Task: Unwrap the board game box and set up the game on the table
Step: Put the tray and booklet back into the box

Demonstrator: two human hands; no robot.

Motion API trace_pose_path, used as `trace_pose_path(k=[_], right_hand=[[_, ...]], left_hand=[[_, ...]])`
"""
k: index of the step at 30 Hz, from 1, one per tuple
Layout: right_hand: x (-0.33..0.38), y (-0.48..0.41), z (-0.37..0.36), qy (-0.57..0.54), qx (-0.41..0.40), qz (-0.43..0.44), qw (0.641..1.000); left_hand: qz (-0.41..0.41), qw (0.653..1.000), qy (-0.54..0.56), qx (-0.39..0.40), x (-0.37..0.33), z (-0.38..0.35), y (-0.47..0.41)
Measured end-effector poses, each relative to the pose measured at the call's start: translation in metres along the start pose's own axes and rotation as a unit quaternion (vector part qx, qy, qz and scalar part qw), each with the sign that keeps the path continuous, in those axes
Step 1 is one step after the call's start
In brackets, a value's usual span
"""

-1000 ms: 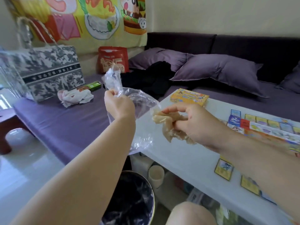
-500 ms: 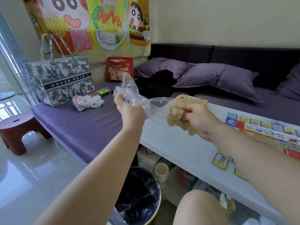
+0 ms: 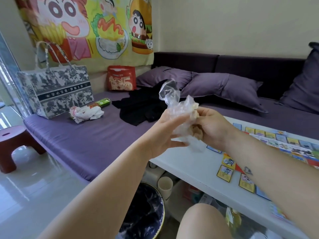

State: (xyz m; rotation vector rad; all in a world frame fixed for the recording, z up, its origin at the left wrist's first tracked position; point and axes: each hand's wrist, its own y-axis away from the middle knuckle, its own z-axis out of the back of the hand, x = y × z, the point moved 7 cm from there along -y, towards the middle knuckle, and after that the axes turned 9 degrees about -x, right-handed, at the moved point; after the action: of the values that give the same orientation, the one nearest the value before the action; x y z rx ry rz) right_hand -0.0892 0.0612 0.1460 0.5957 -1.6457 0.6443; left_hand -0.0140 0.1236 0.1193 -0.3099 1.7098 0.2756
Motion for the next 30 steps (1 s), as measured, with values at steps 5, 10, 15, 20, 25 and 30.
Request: trace_pose_path(k=[5, 10, 15, 20, 25, 30], right_hand=[[0.016, 0.002, 0.022, 0.247, -0.125, 0.147, 0.950], [0.029, 0.013, 0.014, 0.408, -0.089, 0.278, 0.865], [0.021, 0.022, 0.026, 0.409, 0.036, 0.181, 0.894], [0.008, 0.025, 0.025, 0.334, 0.097, 0.072, 0.935], [0.009, 0.026, 0.010, 0.386, 0.146, 0.100, 0.905], [0.002, 0.023, 0.019, 0.306, 0.034, 0.145, 0.940]], left_hand=[[-0.034, 0.996, 0.050, -0.060, -0.001, -0.009, -0.007], [-0.020, 0.985, 0.117, -0.126, 0.000, -0.003, -0.005], [0.083, 0.968, 0.201, -0.122, 0.017, 0.010, 0.000], [0.175, 0.963, 0.204, -0.010, 0.030, -0.005, 0.016], [0.221, 0.967, 0.115, 0.058, 0.045, -0.014, 0.020], [0.198, 0.968, 0.151, 0.014, 0.038, -0.011, 0.022]])
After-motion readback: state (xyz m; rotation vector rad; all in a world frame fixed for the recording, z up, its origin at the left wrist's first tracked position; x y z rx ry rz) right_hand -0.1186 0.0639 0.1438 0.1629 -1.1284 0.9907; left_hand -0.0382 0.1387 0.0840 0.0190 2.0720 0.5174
